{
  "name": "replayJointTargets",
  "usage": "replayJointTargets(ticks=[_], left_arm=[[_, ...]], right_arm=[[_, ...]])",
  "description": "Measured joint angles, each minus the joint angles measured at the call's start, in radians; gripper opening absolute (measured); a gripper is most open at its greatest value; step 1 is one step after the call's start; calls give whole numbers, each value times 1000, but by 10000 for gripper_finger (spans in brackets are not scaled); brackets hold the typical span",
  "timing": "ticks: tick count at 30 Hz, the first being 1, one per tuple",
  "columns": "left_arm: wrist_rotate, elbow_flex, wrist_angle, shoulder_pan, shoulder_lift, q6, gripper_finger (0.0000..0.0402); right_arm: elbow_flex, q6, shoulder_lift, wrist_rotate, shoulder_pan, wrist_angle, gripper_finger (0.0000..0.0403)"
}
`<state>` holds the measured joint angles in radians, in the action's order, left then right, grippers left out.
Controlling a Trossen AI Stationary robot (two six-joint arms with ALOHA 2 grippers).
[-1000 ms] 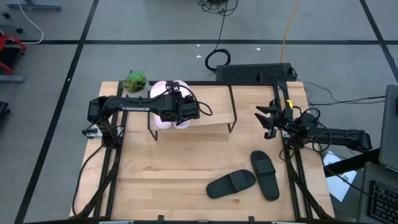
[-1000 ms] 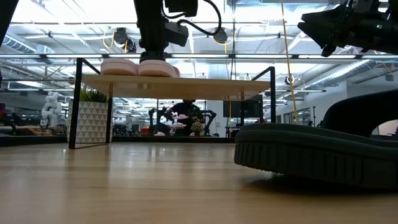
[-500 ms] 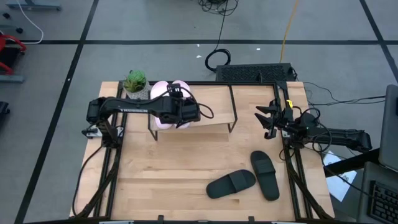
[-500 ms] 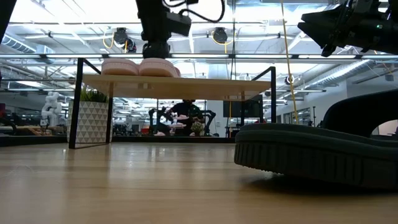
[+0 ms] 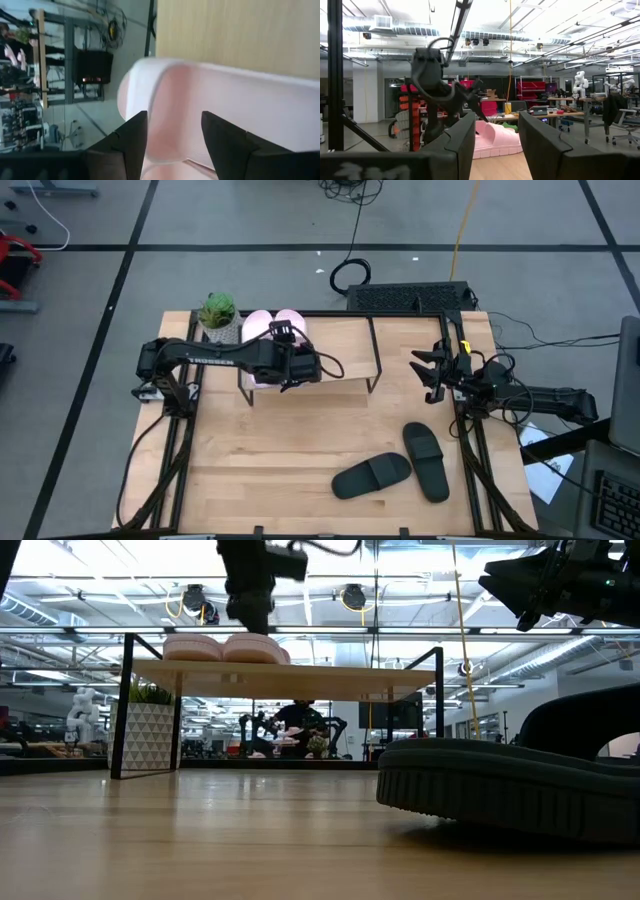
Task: Pick and place slides into the shelf
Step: Put the right black slipper on the shelf
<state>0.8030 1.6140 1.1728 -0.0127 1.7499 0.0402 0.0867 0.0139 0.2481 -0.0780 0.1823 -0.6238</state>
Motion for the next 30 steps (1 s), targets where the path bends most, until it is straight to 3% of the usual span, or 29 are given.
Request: replayJointTargets(ticks=[9,15,18,23,30], left_arm=[[0,2,-34,165,-176,-150,191],[1,2,-49,347,-299,-296,191],[3,2,-48,431,-326,-365,191],[9,2,-46,535,-325,-448,191],[34,2,6,612,-322,-564,191]], right_arm=[[0,-10,0,18,0,8,141],[-1,-10,0,333,-1,-49,141],[-1,51,0,429,-7,-118,141],[35,40,0,476,-76,-203,141],[211,-116,70,502,-237,-150,141]])
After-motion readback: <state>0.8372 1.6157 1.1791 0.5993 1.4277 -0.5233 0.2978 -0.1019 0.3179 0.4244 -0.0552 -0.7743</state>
